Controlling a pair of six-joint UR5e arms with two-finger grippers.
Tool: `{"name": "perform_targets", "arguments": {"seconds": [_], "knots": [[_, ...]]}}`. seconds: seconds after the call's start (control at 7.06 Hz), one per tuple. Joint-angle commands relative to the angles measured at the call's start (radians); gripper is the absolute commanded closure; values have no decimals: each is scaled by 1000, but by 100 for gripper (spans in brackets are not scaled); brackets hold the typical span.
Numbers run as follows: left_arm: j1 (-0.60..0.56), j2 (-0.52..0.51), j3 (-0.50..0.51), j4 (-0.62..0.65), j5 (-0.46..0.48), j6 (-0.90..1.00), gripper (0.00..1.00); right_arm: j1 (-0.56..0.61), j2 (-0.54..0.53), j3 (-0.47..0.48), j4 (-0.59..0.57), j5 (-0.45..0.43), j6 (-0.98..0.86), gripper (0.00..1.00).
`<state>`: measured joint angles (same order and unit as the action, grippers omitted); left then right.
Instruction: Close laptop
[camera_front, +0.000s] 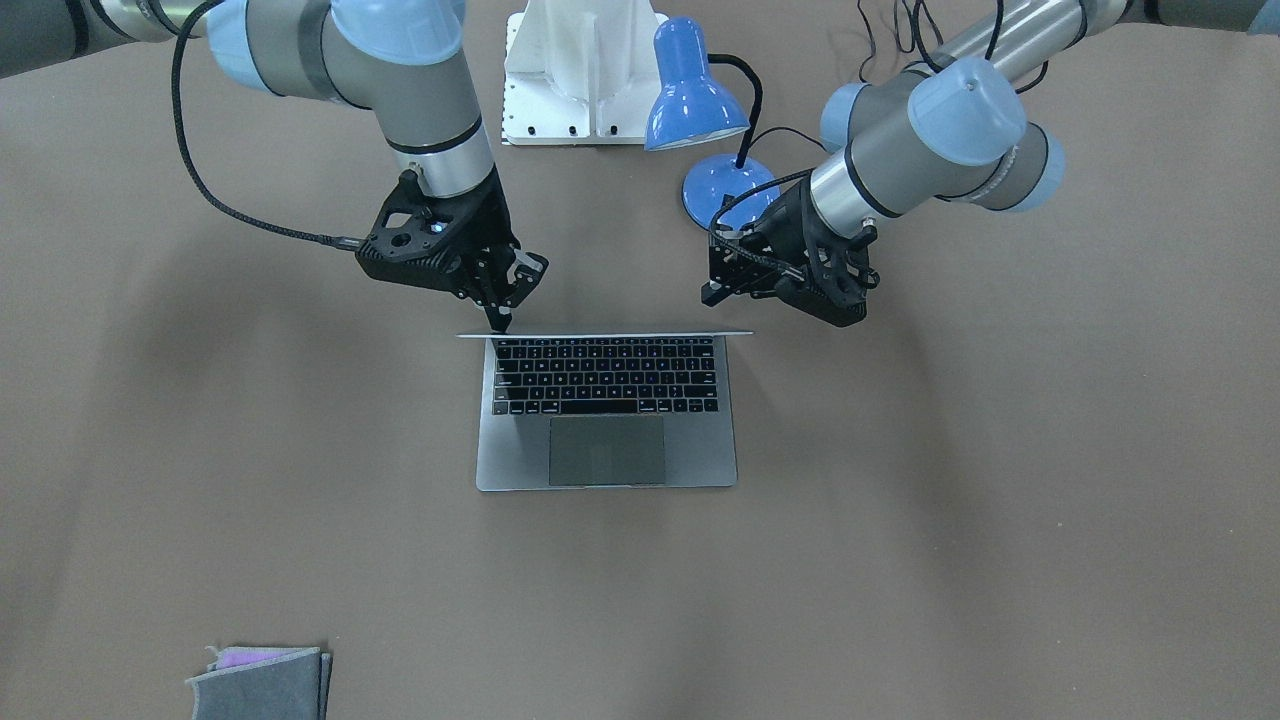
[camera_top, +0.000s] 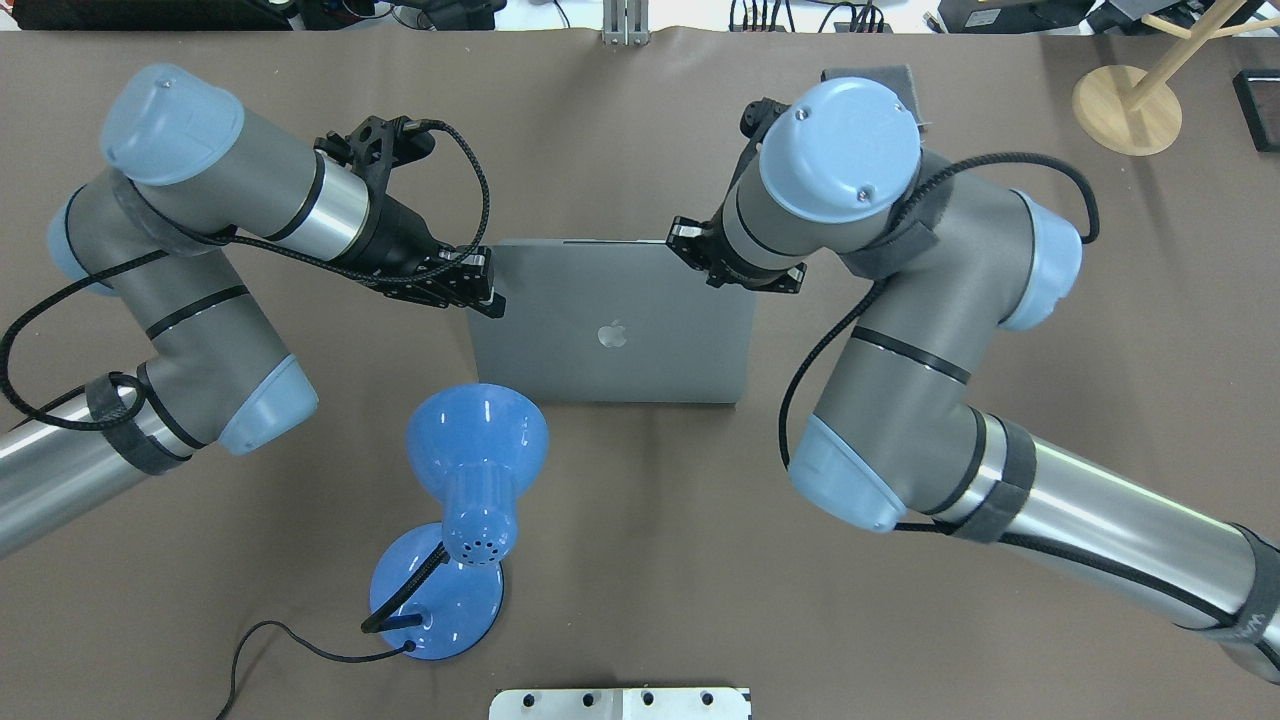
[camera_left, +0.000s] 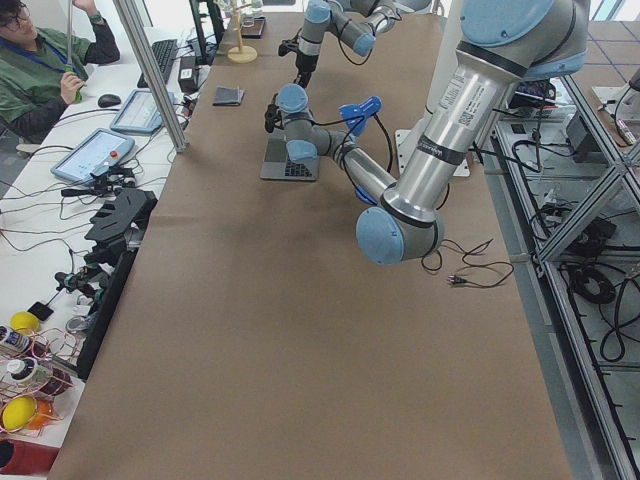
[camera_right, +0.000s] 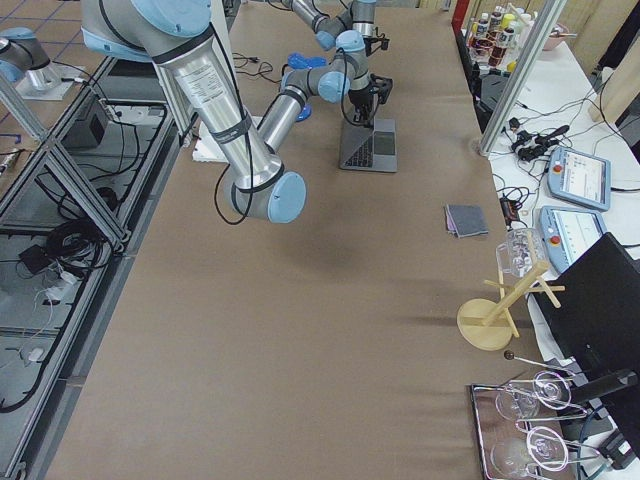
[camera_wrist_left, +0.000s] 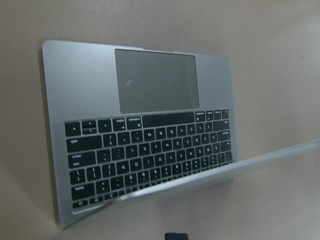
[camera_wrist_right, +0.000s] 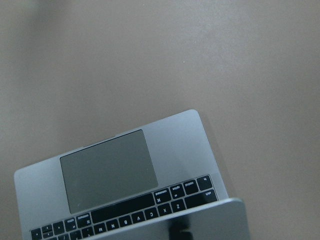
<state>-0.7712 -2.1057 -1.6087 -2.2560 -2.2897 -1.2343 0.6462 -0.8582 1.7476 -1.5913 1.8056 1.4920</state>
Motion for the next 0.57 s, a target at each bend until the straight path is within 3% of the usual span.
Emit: {"name": "perform_targets", "arguments": {"seconds": [0.0,0.42], "knots": [[-3,-45,61,1,27,6,100,18,37,-77,23,1,-6,100],[-16,-103,153,0,83,18,100,30,37,-161,97,1,-10,100]]}}
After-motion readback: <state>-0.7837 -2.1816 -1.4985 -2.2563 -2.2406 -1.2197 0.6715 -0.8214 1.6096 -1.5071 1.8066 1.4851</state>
